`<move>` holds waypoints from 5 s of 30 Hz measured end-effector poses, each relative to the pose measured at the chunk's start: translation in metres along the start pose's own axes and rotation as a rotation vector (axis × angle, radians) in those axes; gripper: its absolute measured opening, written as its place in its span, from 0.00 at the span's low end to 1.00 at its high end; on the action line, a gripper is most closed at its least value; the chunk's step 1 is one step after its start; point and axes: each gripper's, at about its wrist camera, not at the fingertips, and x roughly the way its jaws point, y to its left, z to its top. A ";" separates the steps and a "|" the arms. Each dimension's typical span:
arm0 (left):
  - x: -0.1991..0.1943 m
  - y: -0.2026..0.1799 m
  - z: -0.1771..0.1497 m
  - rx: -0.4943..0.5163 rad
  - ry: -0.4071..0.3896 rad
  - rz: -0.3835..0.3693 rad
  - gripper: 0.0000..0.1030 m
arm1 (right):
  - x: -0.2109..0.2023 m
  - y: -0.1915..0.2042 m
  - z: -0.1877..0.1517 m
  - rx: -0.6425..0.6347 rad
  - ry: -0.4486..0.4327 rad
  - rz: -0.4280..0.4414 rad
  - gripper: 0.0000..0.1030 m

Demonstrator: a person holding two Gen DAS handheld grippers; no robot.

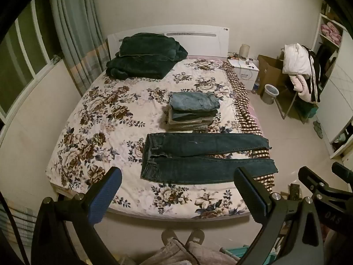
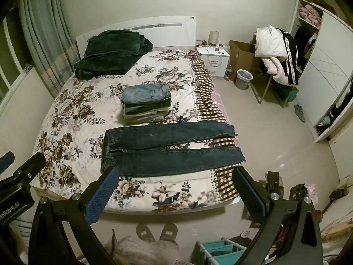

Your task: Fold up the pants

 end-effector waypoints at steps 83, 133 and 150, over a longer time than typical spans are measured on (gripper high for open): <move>-0.002 0.000 -0.001 0.009 -0.006 0.012 1.00 | -0.007 -0.003 -0.004 0.005 -0.007 0.005 1.00; 0.657 -0.112 0.056 0.444 0.429 0.191 1.00 | 0.799 -0.018 0.130 -0.281 0.445 -0.100 1.00; 0.770 -0.170 0.037 0.678 0.605 -0.107 0.32 | 0.981 -0.019 0.103 -0.658 0.699 0.113 0.65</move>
